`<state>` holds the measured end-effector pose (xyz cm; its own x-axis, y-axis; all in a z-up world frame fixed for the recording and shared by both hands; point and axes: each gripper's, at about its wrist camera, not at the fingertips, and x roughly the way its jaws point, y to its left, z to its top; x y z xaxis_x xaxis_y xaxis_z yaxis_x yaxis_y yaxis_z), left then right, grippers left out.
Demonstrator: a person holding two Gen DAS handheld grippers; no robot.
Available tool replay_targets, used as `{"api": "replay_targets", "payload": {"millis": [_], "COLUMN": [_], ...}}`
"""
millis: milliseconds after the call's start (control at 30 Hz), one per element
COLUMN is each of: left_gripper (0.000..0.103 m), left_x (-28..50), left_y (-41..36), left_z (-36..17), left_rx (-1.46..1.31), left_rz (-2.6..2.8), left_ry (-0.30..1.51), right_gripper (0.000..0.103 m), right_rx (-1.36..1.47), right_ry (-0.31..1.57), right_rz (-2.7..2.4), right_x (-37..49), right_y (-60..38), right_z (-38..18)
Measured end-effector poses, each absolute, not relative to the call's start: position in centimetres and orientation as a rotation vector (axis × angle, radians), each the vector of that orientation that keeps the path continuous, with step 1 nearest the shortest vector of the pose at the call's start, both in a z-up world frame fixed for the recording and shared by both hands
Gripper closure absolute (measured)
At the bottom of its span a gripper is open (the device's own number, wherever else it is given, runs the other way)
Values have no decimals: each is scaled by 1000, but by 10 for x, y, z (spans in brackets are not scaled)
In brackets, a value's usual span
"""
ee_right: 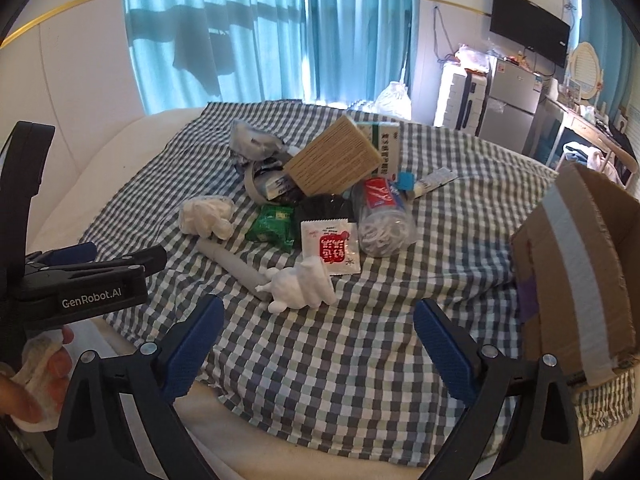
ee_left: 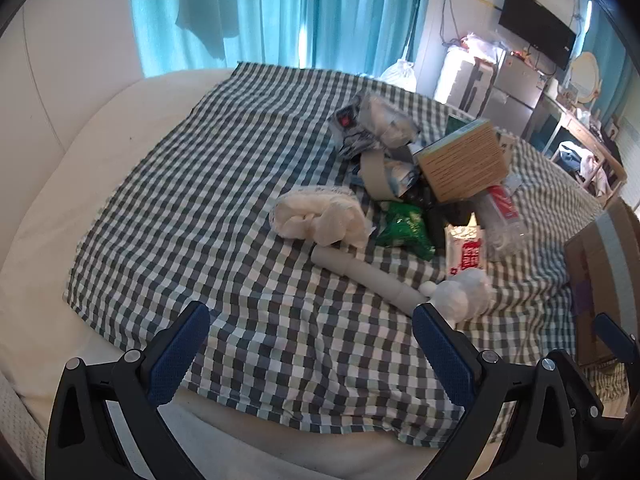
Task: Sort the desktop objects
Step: 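Grasp the white figurine with the right tool while the left tool grasps the white foam stick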
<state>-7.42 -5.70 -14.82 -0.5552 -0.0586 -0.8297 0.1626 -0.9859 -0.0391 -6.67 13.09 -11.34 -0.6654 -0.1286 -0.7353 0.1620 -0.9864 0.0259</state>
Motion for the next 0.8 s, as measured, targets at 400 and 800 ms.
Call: {"api": "replay_targets", "payload": {"millis": [400, 800], "left_gripper": [0, 0], "left_x": [-104, -134], "left_y": [-64, -59], "left_z": [-184, -209], "left_rx": [1508, 1589], "left_rz": [-2579, -2540], "left_ry": [157, 152], "right_gripper": [11, 33], "right_rx": [1356, 1432], "right_ry": [73, 69], "right_rz": [-2559, -2454], "right_x": [-130, -170], "right_y": [116, 100], "right_z": [-179, -221]}}
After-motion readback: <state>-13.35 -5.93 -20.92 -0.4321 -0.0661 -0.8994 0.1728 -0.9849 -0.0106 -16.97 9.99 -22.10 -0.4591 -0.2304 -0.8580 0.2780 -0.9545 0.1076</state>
